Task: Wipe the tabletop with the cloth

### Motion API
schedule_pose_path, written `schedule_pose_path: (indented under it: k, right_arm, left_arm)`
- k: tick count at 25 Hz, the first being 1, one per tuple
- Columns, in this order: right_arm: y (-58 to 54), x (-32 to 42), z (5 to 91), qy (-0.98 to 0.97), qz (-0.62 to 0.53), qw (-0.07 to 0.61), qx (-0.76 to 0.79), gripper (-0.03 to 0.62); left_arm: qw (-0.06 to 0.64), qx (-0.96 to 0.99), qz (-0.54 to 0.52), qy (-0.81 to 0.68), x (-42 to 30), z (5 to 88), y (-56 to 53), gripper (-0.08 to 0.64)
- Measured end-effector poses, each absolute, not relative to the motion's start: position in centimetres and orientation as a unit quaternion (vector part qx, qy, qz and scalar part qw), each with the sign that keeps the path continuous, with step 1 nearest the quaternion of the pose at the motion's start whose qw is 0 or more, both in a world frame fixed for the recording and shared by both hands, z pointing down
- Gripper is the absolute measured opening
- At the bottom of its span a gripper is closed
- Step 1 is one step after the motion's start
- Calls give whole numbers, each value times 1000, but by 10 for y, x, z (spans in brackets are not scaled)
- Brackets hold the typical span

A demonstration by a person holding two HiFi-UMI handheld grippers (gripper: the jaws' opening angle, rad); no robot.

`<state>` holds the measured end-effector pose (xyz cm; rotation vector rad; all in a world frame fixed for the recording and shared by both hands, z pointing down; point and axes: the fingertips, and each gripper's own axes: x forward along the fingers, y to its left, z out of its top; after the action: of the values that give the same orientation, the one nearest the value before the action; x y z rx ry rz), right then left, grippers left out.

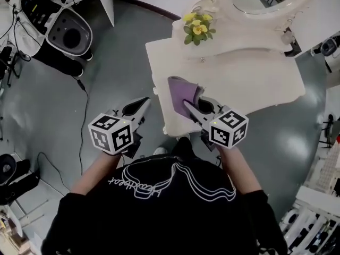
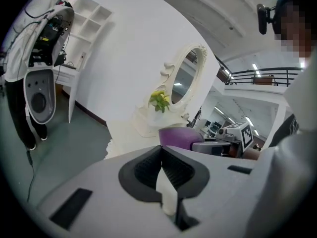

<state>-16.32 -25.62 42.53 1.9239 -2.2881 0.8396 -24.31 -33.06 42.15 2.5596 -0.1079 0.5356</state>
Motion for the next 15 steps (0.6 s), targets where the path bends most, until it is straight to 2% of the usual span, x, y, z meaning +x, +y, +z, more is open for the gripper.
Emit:
schedule_pose_path:
  k: [15]
  right_arm:
    - [-337, -163, 481, -799, 303, 93, 511, 52]
  left_arm:
    - [310, 918, 172, -177, -242, 434, -372, 5]
